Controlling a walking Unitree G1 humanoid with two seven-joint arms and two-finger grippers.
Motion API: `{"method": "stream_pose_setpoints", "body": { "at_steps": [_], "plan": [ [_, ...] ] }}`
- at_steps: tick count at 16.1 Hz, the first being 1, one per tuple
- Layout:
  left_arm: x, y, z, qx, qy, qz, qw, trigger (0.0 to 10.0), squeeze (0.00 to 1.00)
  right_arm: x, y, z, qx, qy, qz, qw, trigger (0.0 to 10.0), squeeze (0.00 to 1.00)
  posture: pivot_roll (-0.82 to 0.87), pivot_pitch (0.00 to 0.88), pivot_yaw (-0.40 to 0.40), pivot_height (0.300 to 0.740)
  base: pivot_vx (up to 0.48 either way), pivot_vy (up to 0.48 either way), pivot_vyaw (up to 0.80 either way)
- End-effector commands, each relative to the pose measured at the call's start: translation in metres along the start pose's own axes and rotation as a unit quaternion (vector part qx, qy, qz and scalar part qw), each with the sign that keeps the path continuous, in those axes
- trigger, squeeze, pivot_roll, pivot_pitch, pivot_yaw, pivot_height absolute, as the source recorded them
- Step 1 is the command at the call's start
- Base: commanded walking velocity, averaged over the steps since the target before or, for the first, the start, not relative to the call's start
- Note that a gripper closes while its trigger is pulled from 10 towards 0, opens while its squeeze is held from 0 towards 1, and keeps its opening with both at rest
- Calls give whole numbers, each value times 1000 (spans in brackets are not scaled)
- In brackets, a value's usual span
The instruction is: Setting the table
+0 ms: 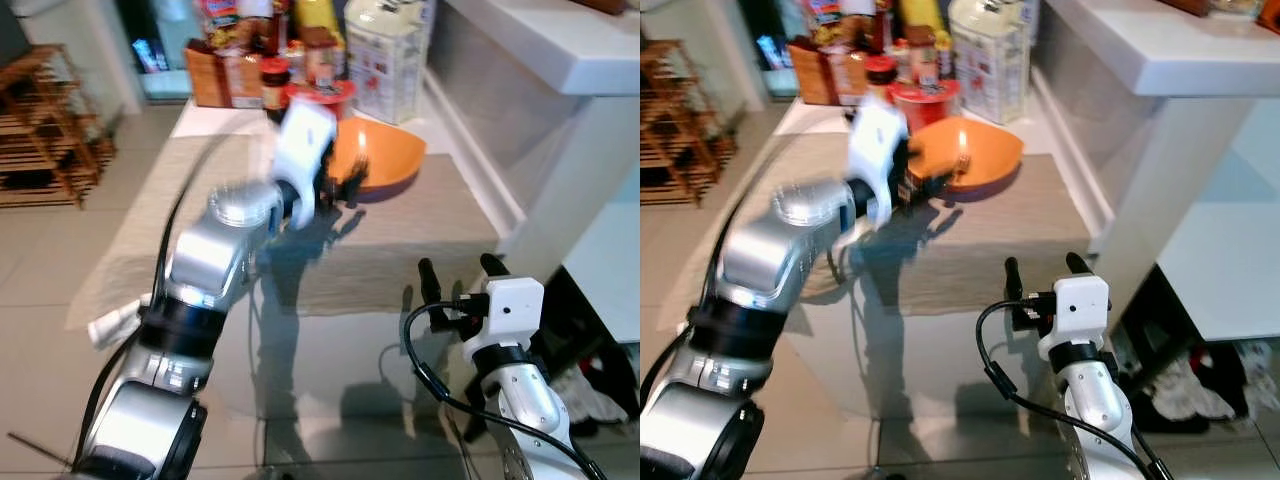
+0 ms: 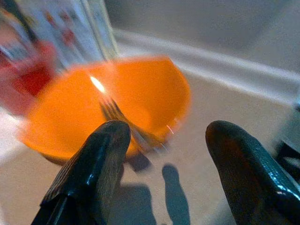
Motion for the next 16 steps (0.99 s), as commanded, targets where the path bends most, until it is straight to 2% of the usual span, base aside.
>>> {"method": "stream_pose_setpoints", "body": {
  "at_steps": [1, 3, 5, 7, 9, 16],
  "plan": [
    [5, -3, 8, 6, 4, -10, 1000, 10000, 0, 0, -1, -1, -3, 1, -1, 1000, 10000, 0, -119, 16, 47, 740, 0, 0, 0],
    [8, -6, 5, -7, -15, -14, 1000, 10000, 0, 0, -1, -1, -3, 0, 1, 1000, 10000, 0, -111, 23, 40, 740, 0, 0, 0],
    [6, -7, 5, 4, -34, 8, 999, 10000, 0, -2, 0, 0, -1, 0, 3, 1000, 10000, 0, -108, 23, 41, 740, 0, 0, 0],
    [5, -7, 2, 4, -38, 19, 999, 10000, 0, -3, 1, 1, -1, 1, 3, 1000, 10000, 0, -107, 24, 44, 740, 0, 0, 0],
    [9, -8, -9, -15, -33, 24, 999, 10000, 0, -4, 1, 1, -1, 2, 3, 1000, 10000, 0, -107, 24, 44, 740, 0, 0, 0],
    [0, -8, -7, -7, -21, 65, 998, 10000, 0, -4, 1, 1, -2, 0, 3, 1000, 10000, 0, -111, 25, 44, 740, 0, 0, 0]
  ]
}}
Point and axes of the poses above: a point about 5 cm out from each wrist's last joint towards the gripper, its own y axis pointing out of the wrist towards the gripper, its own z axis along the axis of the wrist's last joint, x = y × z, the point moved 5 cm from there along y, pointing out of the wrist towards the gripper, and after that the axes turned 8 degrees about -y, right-handed, at the moved point
